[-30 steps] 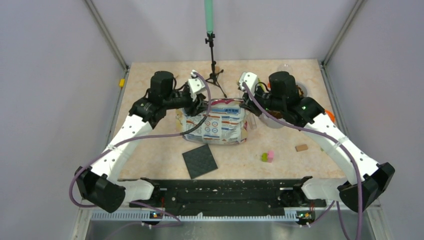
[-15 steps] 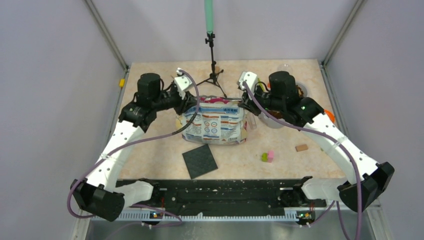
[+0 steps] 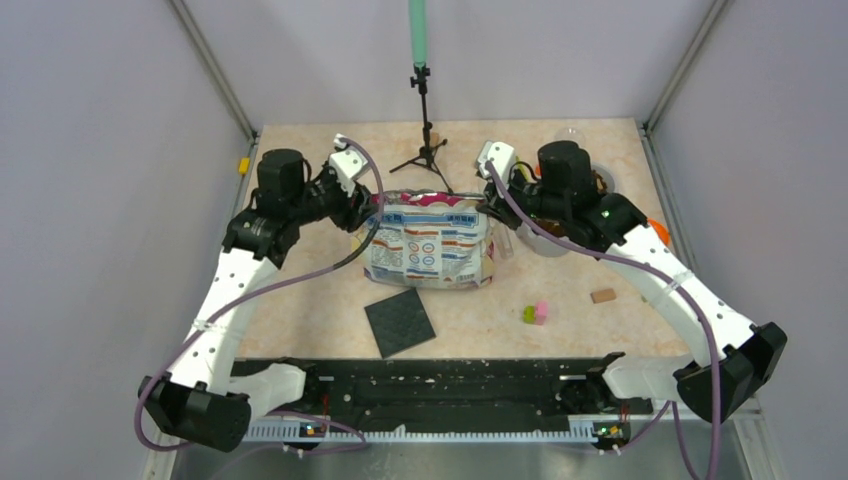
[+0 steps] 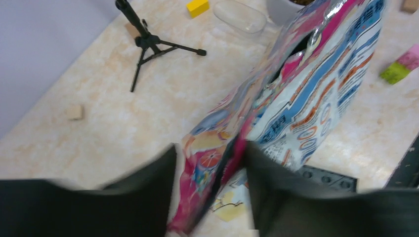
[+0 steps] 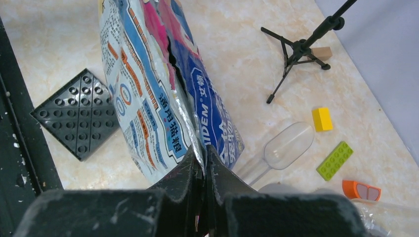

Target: Serve the pet food

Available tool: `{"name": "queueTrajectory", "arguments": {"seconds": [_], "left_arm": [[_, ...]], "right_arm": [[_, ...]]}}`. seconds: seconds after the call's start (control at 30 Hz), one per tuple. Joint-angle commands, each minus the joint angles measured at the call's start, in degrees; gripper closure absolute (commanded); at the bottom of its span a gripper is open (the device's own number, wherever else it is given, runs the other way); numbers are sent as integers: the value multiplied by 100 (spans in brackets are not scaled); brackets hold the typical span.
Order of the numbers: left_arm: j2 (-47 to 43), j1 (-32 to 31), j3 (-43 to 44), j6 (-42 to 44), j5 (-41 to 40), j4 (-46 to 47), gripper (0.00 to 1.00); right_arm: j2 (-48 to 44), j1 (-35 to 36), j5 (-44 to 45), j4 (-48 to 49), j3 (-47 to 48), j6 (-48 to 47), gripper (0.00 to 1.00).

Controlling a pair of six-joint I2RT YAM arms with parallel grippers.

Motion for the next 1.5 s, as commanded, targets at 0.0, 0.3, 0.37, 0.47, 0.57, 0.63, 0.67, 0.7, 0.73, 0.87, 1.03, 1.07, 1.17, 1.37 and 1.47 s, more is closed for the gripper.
{"name": "queueTrajectory", "arguments": {"seconds": [0.0,0.3,0.37,0.47,0.57,0.63,0.67,0.7,0.73,0.87,1.03,1.07,1.17,1.37,1.47], "left_arm": [[-113,83,145,-105,-748,-115,71],[-562,219,-451,-569,-1244,1228,100],[-584,237,-507,-677,-1559,1607,100],[-488,279,-583,-997,-2078,2314,100],[-307,290,-558,-1295,-2515,2834,100],[-234,303,-524,-1404,-2798,3197,100],[-201,325,-481,-1423,-2947,3375,100],[-172,344,-412,-1428,-3040,3487,100],[-149,369,-340,-1450,-3280,3571,100],[-189,497,-223,-1613,-3599,3859,100],[-319,554,-434,-1689,-3580,3872,100],[-322,555,-480,-1684,-3574,3818,100],[-321,563,-565,-1719,-3661,3609,100],[-383,563,-506,-1834,-3275,3100,25],[-309,563,-268,-2065,-3149,2737,19]], "right_arm": [[-73,-128,232,208,292,-79,100],[-100,-128,145,415,263,-33,100],[-100,-136,162,713,180,-22,100],[-15,-184,116,1387,93,38,100],[319,-198,19,1939,313,179,100],[599,-198,19,2265,522,275,100],[746,-198,17,2439,629,294,100],[864,-205,42,2590,722,338,100],[986,-207,54,2753,807,345,100],[1411,-378,-185,3369,1183,607,100],[2020,-409,-605,3360,1721,938,100],[2100,-407,-645,3386,1725,1019,100],[2189,-409,-657,3526,1583,1213,100],[2027,-407,-816,3399,1531,1382,59],[1892,-392,-886,3298,1518,1426,44]]}}
